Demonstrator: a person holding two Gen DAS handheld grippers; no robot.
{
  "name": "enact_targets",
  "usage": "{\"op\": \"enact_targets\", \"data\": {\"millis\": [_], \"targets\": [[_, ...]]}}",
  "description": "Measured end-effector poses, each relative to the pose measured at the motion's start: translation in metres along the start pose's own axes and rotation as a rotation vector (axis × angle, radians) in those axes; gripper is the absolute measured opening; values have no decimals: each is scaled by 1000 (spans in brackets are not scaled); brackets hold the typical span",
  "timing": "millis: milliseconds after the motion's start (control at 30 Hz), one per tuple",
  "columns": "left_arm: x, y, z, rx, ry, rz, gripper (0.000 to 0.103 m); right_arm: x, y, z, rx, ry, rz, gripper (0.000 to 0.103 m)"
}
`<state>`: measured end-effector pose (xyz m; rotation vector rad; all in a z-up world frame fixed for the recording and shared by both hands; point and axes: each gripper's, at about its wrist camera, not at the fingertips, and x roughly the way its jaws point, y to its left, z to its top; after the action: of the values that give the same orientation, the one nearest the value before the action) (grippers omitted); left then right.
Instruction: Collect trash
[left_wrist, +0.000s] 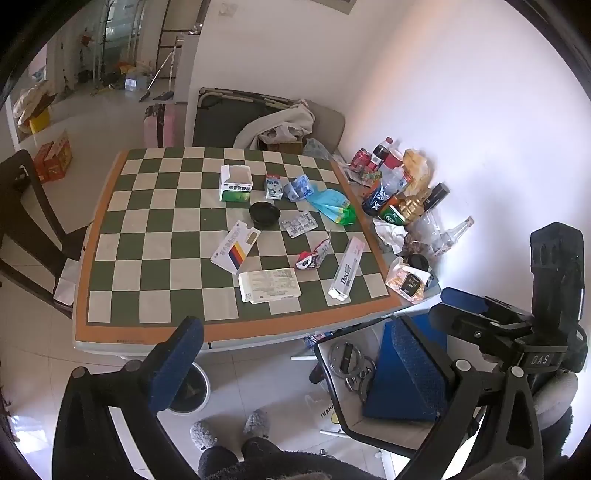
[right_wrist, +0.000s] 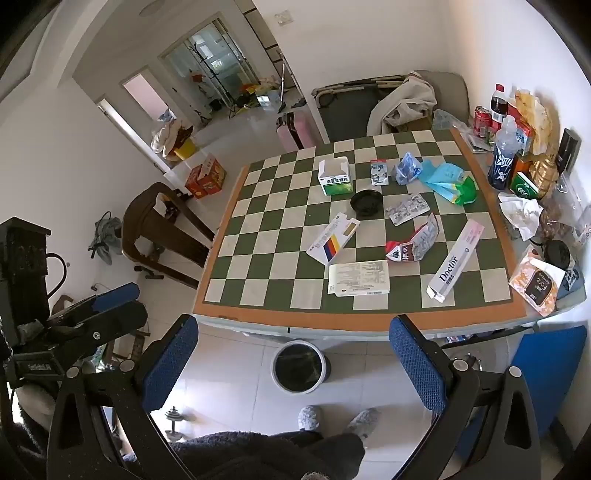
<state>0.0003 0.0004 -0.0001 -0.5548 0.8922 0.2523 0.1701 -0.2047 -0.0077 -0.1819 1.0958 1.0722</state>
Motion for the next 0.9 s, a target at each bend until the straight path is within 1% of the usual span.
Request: {"op": "enact_targets", "data": {"millis": [267, 400, 433, 900], "targets": [[2, 0, 0, -3, 2, -1, 103, 4, 5, -7, -9, 14, 4, 103], [5, 0, -1, -5, -3, -3, 103, 9, 5, -6, -14, 19, 3, 103], [6, 0, -1, -5, -4, -3, 103, 7, 3, 1, -8, 24, 3, 103], [1, -1, 0, 0, -1, -2, 103, 9, 5, -1, -18, 28, 3, 103]]}}
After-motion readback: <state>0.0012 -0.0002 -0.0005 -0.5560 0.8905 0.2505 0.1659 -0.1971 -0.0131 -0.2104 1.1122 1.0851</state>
